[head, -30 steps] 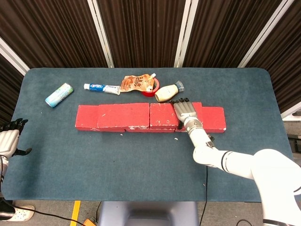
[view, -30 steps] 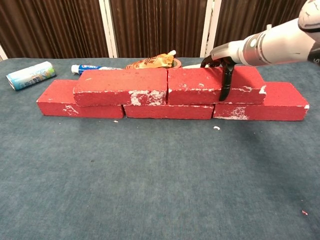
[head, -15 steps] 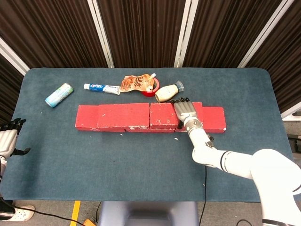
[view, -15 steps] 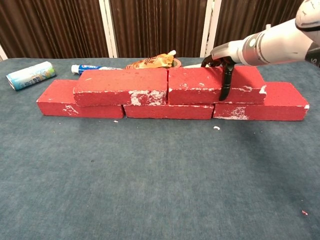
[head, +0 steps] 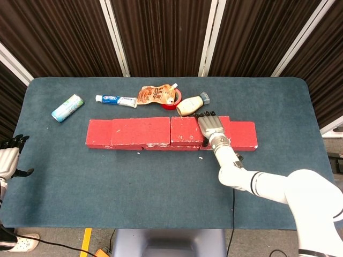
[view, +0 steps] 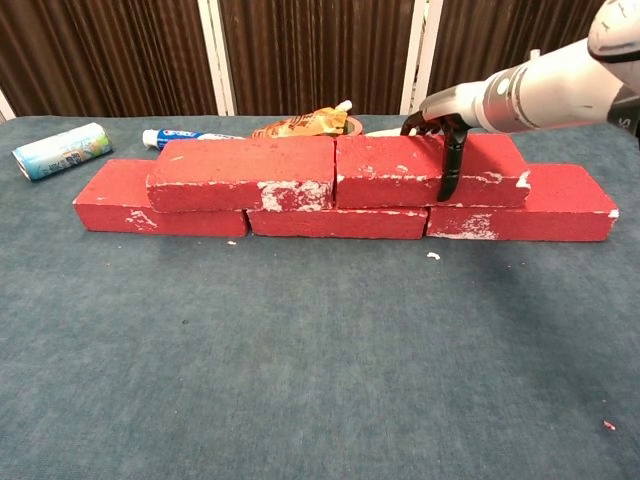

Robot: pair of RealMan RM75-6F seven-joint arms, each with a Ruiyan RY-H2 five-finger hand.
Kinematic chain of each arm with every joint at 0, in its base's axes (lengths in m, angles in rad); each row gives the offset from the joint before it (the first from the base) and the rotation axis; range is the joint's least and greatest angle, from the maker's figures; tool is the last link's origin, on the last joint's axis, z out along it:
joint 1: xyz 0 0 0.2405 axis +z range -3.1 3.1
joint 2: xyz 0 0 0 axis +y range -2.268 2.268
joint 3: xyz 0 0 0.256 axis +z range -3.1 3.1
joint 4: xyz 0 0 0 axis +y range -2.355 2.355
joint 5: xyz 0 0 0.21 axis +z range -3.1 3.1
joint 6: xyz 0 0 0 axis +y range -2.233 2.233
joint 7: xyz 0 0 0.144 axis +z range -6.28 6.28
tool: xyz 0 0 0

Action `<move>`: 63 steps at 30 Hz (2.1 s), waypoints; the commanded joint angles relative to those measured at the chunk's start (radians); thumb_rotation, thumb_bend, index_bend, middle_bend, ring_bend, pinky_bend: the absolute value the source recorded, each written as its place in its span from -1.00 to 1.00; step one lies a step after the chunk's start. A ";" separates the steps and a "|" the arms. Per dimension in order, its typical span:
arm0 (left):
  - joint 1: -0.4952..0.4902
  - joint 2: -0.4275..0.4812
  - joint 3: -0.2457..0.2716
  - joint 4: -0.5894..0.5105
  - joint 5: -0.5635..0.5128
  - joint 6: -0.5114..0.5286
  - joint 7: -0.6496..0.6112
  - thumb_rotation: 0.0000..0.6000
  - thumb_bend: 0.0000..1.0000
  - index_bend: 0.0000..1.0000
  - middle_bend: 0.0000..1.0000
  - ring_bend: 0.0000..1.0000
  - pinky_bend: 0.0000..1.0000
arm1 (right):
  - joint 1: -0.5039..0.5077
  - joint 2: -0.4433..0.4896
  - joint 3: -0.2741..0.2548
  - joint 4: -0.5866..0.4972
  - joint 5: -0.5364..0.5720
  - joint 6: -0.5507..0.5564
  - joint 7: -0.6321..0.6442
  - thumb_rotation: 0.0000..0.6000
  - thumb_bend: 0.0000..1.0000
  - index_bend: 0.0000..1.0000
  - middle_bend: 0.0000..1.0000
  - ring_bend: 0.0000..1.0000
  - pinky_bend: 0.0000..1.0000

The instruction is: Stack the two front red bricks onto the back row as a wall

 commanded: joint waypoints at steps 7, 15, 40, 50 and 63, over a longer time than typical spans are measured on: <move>0.000 -0.002 0.000 0.000 -0.003 0.001 0.004 1.00 -0.57 -1.00 -1.00 -1.00 -0.95 | -0.001 0.002 0.007 -0.003 -0.005 0.003 0.001 1.00 -0.93 -0.62 -0.62 -0.94 -1.00; 0.000 -0.005 -0.001 -0.001 -0.006 0.003 0.008 1.00 -0.56 -1.00 -1.00 -1.00 -0.95 | -0.014 0.017 0.030 -0.018 -0.033 0.009 0.028 1.00 -1.00 -0.62 -0.69 -1.00 -1.00; -0.004 -0.014 -0.003 -0.018 -0.008 0.007 0.015 1.00 -0.56 -1.00 -1.00 -1.00 -0.95 | -0.095 0.187 0.013 -0.154 -0.117 0.109 0.058 1.00 -1.00 -0.63 -0.72 -1.00 -1.00; -0.007 -0.025 -0.002 -0.025 -0.009 0.014 0.028 1.00 -0.56 -1.00 -1.00 -1.00 -0.95 | -0.124 0.214 -0.004 -0.117 -0.075 0.115 0.024 1.00 -1.00 -0.64 -0.72 -1.00 -1.00; -0.004 -0.028 0.001 -0.023 -0.015 0.018 0.032 1.00 -0.56 -1.00 -1.00 -1.00 -0.95 | -0.141 0.152 -0.012 -0.038 -0.080 0.120 -0.039 1.00 -1.00 -0.64 -0.72 -1.00 -1.00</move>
